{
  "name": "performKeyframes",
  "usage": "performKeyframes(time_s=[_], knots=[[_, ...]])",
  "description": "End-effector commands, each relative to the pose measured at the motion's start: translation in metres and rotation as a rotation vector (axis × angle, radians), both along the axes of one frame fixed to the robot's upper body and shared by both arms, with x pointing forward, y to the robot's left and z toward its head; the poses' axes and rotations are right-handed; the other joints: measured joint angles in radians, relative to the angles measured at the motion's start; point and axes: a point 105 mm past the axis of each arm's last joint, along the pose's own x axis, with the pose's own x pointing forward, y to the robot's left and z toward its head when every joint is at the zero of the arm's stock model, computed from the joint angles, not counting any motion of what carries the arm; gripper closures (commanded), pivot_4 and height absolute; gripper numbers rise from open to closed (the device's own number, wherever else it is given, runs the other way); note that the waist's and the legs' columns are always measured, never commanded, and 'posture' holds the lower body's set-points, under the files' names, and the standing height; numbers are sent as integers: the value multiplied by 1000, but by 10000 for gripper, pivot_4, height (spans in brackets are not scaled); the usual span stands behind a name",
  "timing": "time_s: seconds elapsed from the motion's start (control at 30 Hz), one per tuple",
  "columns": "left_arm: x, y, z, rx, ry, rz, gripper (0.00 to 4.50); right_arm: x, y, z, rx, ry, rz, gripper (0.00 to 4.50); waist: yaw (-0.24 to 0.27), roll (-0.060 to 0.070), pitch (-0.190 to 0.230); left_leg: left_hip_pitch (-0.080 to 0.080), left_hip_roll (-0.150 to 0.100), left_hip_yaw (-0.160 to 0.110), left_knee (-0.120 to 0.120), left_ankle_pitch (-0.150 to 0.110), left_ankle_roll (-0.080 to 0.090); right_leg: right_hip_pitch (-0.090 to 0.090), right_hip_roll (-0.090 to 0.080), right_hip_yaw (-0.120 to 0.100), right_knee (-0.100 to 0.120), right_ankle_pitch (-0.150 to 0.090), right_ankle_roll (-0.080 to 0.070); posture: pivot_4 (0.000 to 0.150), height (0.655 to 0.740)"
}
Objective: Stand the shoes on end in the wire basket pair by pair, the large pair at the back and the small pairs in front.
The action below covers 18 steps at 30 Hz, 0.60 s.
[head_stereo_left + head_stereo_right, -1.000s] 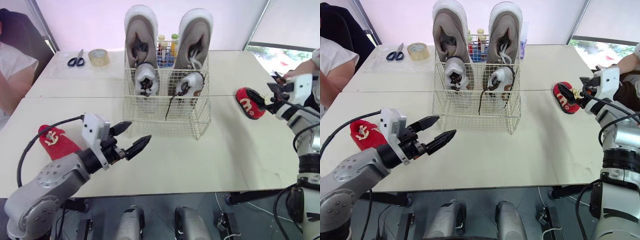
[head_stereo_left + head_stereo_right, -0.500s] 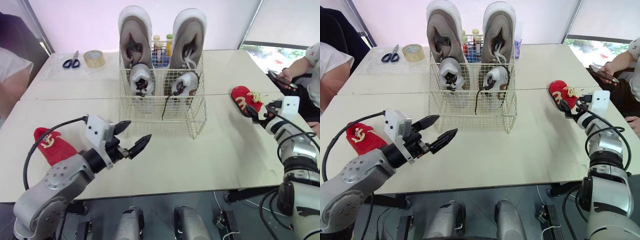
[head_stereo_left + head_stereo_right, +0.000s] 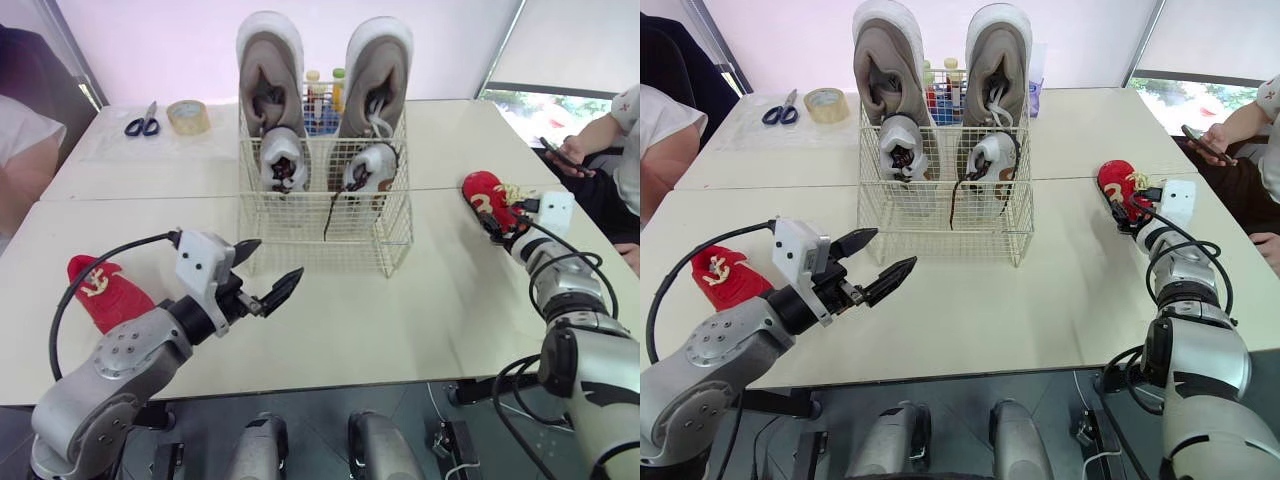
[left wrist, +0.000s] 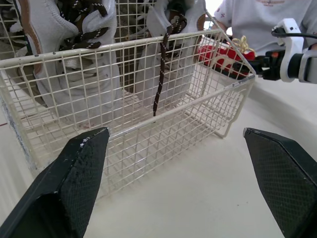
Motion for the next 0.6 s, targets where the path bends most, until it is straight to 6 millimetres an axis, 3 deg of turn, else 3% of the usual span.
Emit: performKeyframes(time_s=[0.03,0.13,0.2,0.3,0.37,0.43,0.5,0.6], knots=[[-5,0,11,5,-58,9,0,4,7,1,-38,3,28,23499,-2,0,0,0,0,0,0,0,0,0,0,0,0,0,0,1500,7400],[-4,2,14,-15,-58,25,0,5,8,4,-46,-7,23,37538,-2,0,0,0,0,0,0,0,0,0,0,0,0,0,0,1500,7400],[-2,5,16,-32,-51,37,0,7,7,13,-65,-39,17,37538,-2,0,0,0,0,0,0,0,0,0,0,0,0,0,0,1500,7400],[1,13,19,-34,-24,49,0,9,-1,48,-109,-167,-21,37538,-1,0,0,0,0,0,0,0,0,0,0,0,0,0,0,1500,7400],[4,24,27,-30,-39,61,0,9,-7,92,-133,-311,-36,37538,-2,2,1,0,0,0,0,0,0,0,0,0,0,0,0,1500,7400],[8,38,46,-86,-74,57,0,5,-6,149,-170,-488,-20,37538,-2,6,4,0,0,0,0,0,0,-1,0,1,0,0,1,1500,7400],[11,49,65,-147,-110,42,0,0,5,196,-204,-635,34,37538,-3,9,5,-1,0,0,0,0,0,-2,0,1,1,1,1,1500,7400],[16,61,83,-204,-118,28,0,-9,31,248,-242,-801,152,37538,-3,9,5,-1,0,1,-2,0,0,-3,1,1,1,0,2,1500,7400]])
